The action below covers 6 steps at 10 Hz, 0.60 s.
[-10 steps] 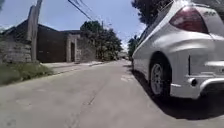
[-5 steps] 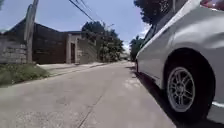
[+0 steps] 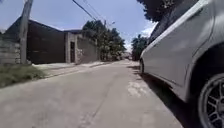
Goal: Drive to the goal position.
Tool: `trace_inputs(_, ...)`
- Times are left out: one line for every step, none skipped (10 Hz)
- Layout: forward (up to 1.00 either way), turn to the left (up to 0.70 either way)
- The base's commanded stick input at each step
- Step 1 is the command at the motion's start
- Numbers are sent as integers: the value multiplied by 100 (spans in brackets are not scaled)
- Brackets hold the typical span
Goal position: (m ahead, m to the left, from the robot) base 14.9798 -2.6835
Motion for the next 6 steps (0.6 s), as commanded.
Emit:
trace_inputs(100,0)
trace_inputs(100,0)
trace_inputs(100,-3)
trace_inputs(100,-26)
trace_inputs(100,-39)
trace_inputs(100,-39)
